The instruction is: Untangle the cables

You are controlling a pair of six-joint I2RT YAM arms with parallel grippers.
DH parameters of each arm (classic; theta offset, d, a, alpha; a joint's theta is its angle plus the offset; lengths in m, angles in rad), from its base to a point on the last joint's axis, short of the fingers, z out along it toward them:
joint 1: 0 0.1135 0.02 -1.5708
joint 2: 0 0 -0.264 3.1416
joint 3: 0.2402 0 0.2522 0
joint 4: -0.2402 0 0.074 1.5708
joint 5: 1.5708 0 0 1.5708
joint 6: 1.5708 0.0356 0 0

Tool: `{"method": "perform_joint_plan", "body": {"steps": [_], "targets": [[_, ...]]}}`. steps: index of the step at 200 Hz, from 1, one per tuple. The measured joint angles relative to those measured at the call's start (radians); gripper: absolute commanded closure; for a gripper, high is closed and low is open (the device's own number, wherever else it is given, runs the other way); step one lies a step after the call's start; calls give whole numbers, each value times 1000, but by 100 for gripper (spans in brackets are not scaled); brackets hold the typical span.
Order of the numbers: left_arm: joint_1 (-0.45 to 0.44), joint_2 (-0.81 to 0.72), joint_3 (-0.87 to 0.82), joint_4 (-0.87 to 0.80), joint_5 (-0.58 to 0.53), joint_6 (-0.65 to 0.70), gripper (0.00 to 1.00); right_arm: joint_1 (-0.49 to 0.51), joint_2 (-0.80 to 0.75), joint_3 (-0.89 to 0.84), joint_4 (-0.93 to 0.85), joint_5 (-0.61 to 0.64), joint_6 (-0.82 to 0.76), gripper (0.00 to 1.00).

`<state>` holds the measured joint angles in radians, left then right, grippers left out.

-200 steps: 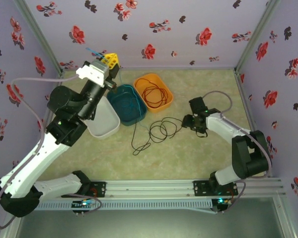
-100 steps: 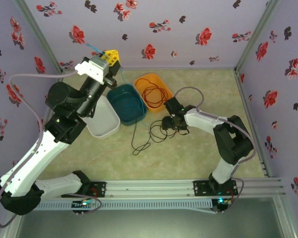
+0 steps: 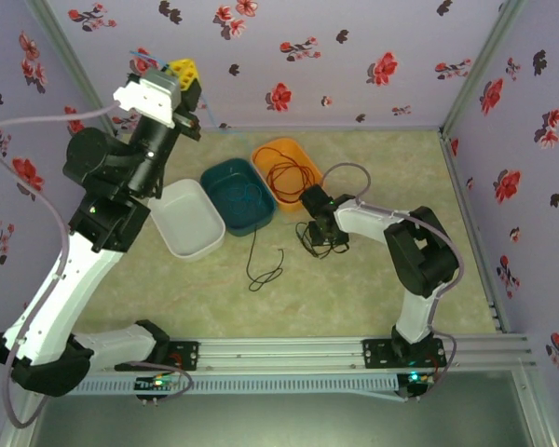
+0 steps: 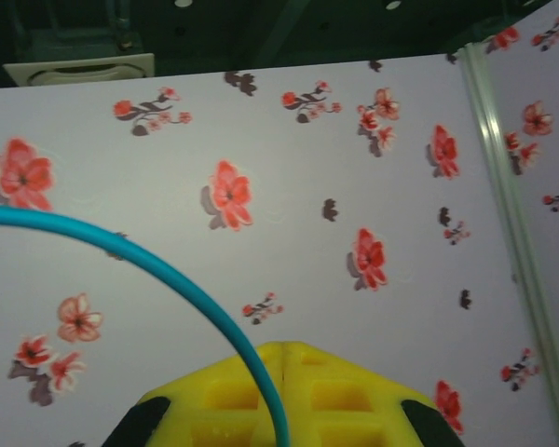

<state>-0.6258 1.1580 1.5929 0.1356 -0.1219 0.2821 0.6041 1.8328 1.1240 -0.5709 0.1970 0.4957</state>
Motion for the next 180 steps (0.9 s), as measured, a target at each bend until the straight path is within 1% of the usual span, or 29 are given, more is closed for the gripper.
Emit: {"method": "perform_joint_plan", "body": {"steps": [27,47,73,89,112,121,126,149,180], "targets": [[77,21,55,-14,0,-18,100,-31,-19,-26,4,17,3,72],[132,42,101,-26,0,-39,100,-78,-53,-67,8,15,3,81],[187,94,187,-51,1,-71,100,-141,-86,-105,-5,14,3,88],[205,128,239,-65,7,-90,100,-165,-94,-119,-9,10,2,89],[212,176,314,-100,23,-105,100,-173,-100,-127,-27,20,2,91],[214,194,345,-113,30,-109,100,-174,-101,-127,-30,23,2,95],[214,204,363,-119,30,-112,100,-176,-101,-127,-33,24,3,100],[224,245,449,-150,37,-116,100,-192,-104,-127,-40,36,2,100],[262,286,573,-182,40,-120,100,-267,-152,-161,-59,37,2,100]]}}
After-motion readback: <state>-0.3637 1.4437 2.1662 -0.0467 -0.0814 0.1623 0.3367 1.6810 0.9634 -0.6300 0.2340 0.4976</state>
